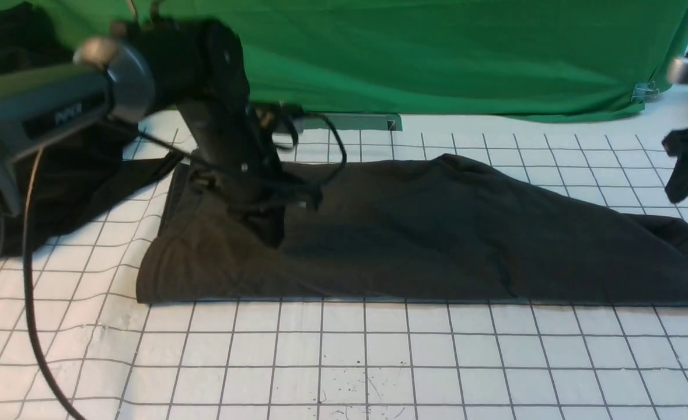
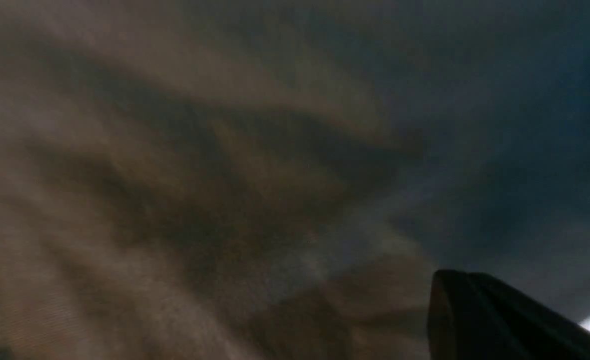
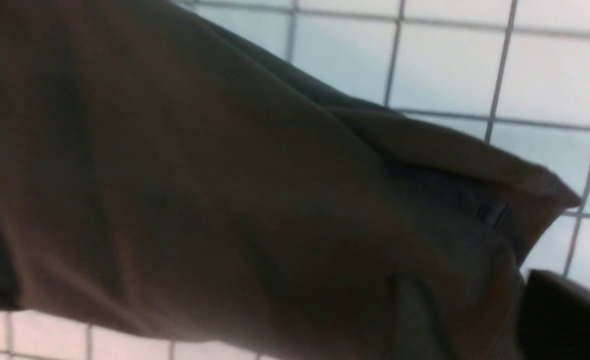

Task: Fold a long-sleeved shirt over a white checkered tablecloth.
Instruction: 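Pull the folded dark garment lengthwise by its ends to straighten it flat on the table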

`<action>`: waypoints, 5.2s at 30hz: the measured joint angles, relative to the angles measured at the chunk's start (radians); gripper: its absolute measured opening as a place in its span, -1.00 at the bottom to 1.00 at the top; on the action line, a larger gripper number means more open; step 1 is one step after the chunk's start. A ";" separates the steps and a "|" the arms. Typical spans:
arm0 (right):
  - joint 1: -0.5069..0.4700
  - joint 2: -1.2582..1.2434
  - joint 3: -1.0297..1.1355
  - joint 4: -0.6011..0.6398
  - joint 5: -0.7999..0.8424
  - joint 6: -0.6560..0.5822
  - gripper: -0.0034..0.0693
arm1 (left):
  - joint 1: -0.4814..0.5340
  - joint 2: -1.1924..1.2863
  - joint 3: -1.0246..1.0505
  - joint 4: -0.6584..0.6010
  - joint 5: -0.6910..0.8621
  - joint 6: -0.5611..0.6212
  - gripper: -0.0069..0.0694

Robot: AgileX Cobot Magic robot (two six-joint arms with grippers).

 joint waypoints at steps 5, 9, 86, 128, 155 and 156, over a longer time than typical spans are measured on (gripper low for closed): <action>-0.001 0.073 0.000 0.017 -0.024 -0.052 0.22 | 0.011 0.000 0.078 0.042 -0.058 0.000 -0.82; -0.001 0.118 0.000 0.019 -0.058 -0.056 0.23 | 0.014 0.000 0.081 0.056 -0.063 0.000 -0.82; -0.098 0.012 0.217 -0.185 -0.084 0.055 -0.78 | 0.014 0.001 0.088 0.116 -0.110 -0.020 -0.82; -0.037 0.129 0.057 -0.230 -0.002 0.140 -0.75 | 0.036 -0.055 0.180 0.158 -0.120 -0.144 -0.82; -0.097 0.182 0.049 -0.085 -0.061 0.140 -0.10 | 0.073 -0.314 0.188 0.134 -0.103 -0.146 -0.82; -0.097 0.182 0.049 -0.082 -0.059 0.134 -0.30 | 0.073 -0.314 0.188 0.134 -0.103 -0.146 -0.82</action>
